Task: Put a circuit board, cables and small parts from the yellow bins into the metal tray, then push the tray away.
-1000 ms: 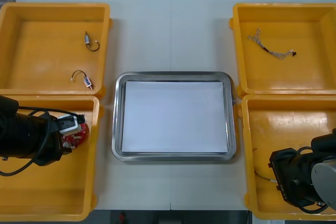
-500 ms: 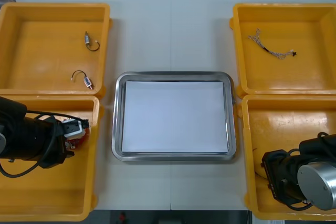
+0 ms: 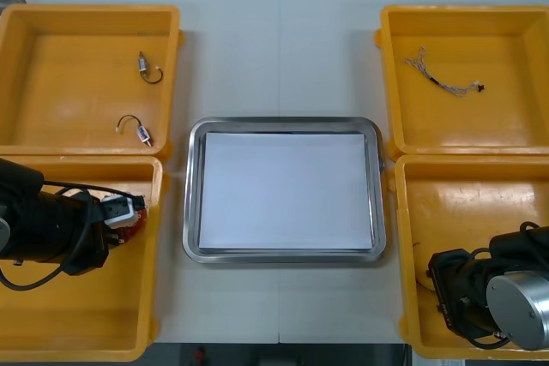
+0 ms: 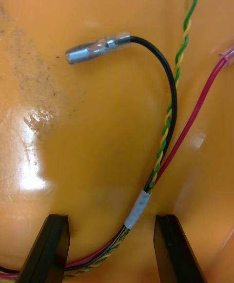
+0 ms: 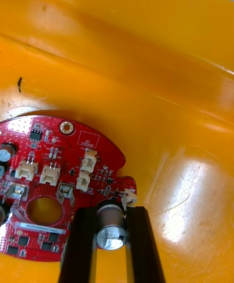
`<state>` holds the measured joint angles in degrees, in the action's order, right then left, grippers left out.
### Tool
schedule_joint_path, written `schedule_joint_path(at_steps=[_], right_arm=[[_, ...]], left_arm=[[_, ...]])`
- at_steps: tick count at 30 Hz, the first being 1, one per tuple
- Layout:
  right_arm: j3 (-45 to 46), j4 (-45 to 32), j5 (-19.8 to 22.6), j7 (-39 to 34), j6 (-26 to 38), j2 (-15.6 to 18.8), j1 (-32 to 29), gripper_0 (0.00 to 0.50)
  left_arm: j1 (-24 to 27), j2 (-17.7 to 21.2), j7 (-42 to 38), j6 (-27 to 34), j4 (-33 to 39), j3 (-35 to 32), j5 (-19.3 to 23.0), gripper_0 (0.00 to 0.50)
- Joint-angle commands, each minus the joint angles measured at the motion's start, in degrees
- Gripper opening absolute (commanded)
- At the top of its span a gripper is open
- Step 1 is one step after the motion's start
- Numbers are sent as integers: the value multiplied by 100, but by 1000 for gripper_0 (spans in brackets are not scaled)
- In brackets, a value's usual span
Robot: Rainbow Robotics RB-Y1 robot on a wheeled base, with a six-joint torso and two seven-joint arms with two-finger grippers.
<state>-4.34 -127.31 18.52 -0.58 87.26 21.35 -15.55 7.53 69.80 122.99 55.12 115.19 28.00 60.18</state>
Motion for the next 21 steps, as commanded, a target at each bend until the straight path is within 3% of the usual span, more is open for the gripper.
schedule_joint_path(at_steps=[1, 2, 3, 12, 21], right_arm=[[-120, -49, -24, -241, -25, -69, -229, 306], [-120, -40, -24, -233, -25, -69, -238, 81], [-111, -49, -24, -233, -25, -69, -238, 0], [-23, -49, -103, -180, -104, -69, -212, 0], [372, -216, -85, -48, 28, 36, -53, 0]], left_arm=[[117, 263, 480, -63, 38, 39, -6, 0], [117, 280, 480, -54, 47, -5, 12, 0], [117, 289, 480, -54, 56, -13, 12, 0], [117, 307, 278, 562, 302, -514, 152, 0], [56, 157, -1049, 1484, 944, -1103, 100, 0]])
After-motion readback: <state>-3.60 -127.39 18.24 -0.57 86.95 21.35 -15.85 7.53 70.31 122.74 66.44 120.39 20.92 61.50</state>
